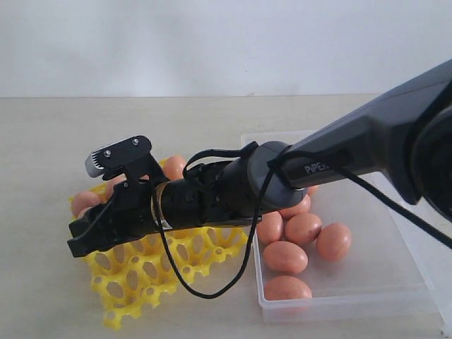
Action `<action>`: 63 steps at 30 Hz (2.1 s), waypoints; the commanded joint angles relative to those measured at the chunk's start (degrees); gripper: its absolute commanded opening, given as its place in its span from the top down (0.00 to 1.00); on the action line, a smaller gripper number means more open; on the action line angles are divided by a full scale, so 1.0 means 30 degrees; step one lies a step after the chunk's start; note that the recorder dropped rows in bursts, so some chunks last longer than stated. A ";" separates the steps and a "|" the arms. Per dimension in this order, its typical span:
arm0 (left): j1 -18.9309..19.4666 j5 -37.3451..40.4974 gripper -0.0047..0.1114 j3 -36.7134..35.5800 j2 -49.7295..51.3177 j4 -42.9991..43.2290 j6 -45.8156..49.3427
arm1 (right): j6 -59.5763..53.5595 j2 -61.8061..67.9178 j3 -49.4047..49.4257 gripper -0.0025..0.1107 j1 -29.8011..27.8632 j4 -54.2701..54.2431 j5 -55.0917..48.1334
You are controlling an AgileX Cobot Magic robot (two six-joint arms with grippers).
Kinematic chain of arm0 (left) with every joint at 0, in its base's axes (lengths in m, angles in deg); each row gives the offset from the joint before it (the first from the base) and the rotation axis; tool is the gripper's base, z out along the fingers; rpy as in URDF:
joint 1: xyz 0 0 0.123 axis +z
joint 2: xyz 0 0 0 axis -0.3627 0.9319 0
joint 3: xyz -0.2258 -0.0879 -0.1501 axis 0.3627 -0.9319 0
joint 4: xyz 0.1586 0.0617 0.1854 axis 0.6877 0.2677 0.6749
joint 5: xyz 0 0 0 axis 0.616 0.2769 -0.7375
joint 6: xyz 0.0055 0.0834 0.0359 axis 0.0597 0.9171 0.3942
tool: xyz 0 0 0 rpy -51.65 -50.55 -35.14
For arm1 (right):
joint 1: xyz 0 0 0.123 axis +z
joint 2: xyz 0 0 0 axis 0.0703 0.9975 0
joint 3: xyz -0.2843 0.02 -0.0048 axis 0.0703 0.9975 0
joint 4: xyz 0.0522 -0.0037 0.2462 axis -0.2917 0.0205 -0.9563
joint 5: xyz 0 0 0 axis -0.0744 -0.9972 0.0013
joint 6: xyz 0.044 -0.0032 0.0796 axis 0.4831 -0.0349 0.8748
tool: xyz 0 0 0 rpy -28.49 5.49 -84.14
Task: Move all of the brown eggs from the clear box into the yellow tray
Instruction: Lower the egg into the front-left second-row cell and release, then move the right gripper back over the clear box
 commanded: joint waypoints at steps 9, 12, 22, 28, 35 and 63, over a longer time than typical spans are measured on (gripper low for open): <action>0.0060 -0.0076 0.92 -0.0049 -0.0067 -0.0042 0.0089 | -0.1943 0.0087 0.0014 0.98 -0.0028 0.0052 0.2066; 0.0060 -0.0076 0.92 -0.0049 -0.0067 -0.0042 0.0089 | -0.2244 0.0087 0.0014 0.98 -0.0028 0.0052 0.2220; 0.0060 -0.0076 0.92 -0.0049 -0.0067 -0.0042 0.0089 | -0.2614 0.0087 0.0014 0.98 -0.0028 0.0052 0.0228; 0.0060 -0.0076 0.92 -0.0049 -0.0067 -0.0042 0.0089 | -0.2803 0.0087 0.0014 0.74 -0.0028 0.0093 0.0102; 0.0060 -0.0076 0.92 -0.0049 -0.0067 -0.0042 0.0089 | -0.2767 0.0087 0.0014 0.65 -0.0028 0.0093 0.0723; 0.0060 -0.0076 0.92 -0.0049 -0.0067 -0.0042 0.0089 | 0.0931 -0.6661 0.0014 0.98 -0.0028 0.1326 -0.7658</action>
